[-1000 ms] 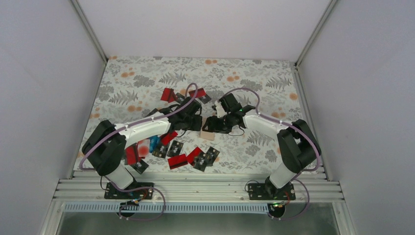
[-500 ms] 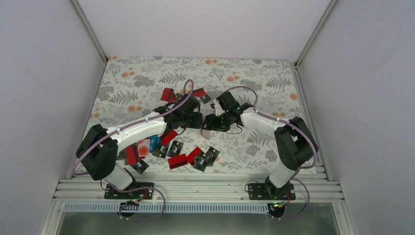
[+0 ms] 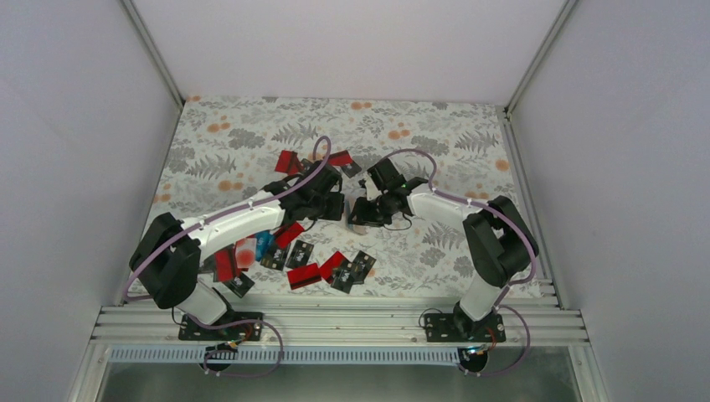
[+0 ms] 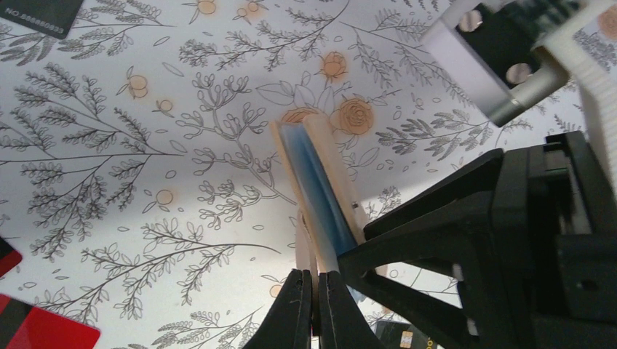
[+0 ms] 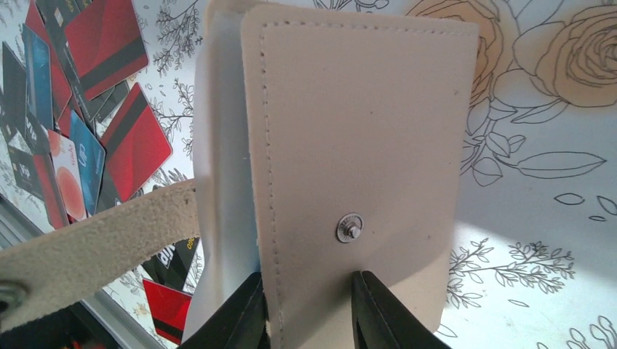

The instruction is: Put the credit cards into the card holder

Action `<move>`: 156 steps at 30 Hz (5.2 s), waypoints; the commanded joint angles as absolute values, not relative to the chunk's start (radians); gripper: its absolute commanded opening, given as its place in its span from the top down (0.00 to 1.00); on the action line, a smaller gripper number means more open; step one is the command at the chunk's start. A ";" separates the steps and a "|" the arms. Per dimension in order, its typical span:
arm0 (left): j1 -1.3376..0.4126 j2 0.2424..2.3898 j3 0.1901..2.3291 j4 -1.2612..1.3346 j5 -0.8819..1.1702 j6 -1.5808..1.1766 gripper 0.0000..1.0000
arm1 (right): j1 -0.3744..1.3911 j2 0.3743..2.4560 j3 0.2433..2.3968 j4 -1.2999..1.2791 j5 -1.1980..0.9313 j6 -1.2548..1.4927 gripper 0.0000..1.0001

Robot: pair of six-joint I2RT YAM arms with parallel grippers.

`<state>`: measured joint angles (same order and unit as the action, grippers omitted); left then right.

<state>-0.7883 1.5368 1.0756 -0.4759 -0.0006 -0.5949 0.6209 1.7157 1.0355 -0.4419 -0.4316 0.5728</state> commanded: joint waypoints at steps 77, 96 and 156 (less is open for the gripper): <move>-0.787 1.516 1.043 -0.509 -0.075 -0.601 0.98 | 0.684 1.777 1.215 -0.603 -0.234 0.480 0.61; -0.787 1.521 1.031 -0.506 -0.077 -0.604 0.98 | 0.683 1.722 1.232 -0.649 -0.100 0.489 0.76; -0.718 1.676 1.109 -0.584 -0.263 -0.443 0.45 | 0.452 1.544 0.909 -0.498 -0.305 0.470 0.47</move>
